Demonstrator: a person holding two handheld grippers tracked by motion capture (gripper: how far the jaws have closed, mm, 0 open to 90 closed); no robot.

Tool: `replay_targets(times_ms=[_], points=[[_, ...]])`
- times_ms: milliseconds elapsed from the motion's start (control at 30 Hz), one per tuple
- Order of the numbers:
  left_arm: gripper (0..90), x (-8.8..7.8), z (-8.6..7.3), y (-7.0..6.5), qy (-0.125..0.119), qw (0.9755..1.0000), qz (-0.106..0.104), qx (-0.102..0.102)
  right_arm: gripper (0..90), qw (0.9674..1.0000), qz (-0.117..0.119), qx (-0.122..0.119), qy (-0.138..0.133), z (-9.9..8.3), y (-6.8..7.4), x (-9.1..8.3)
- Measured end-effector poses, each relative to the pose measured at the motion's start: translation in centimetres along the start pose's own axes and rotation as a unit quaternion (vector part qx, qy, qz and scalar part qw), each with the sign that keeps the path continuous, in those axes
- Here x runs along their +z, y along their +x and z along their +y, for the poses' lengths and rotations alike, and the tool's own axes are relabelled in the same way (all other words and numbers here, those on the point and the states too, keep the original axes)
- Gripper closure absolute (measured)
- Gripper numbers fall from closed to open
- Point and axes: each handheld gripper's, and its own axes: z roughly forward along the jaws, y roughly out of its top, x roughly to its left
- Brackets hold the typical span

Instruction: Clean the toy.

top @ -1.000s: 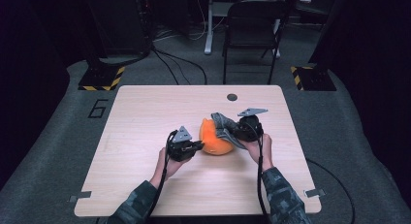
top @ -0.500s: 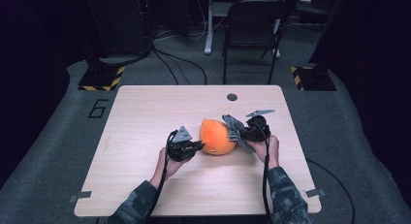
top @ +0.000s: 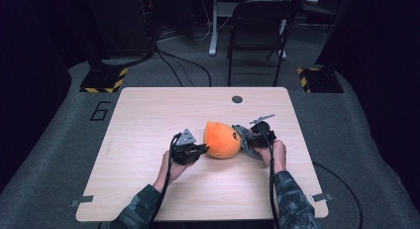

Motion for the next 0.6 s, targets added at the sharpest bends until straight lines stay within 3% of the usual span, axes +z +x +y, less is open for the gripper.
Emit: replay_targets(times_ms=[100,167,233,300,400,500,600], points=[[82.8,0.0,0.0,0.0,-0.004,1.0000,0.001,0.003,73.3,0.9999,-0.010,-0.001,0.012,0.0,0.2,0.3],[82.7,0.0,0.0,0.0,-0.003,1.0000,-0.001,0.002,73.8,0.9997,-0.021,-0.009,0.008,0.1,0.0,0.0],[82.7,0.0,0.0,0.0,-0.004,1.0000,0.000,0.000,74.2,0.9997,-0.022,0.000,-0.007,0.2,-0.2,-0.7],[82.6,0.0,0.0,-0.1,-0.006,1.0000,0.002,-0.005,74.4,0.9990,-0.018,0.013,-0.040,0.6,-0.4,-2.0],[82.6,0.0,0.1,-0.1,-0.006,1.0000,0.002,0.003,74.6,0.9966,-0.004,0.021,-0.079,1.4,-0.2,-4.2],[82.6,0.0,0.1,-0.2,-0.006,1.0000,0.003,0.006,74.7,0.9931,0.011,0.012,-0.116,2.2,0.5,-6.4],[82.6,0.0,0.1,-0.2,-0.007,1.0000,0.003,0.007,74.7,0.9905,0.028,0.004,-0.134,2.8,1.6,-7.7]])
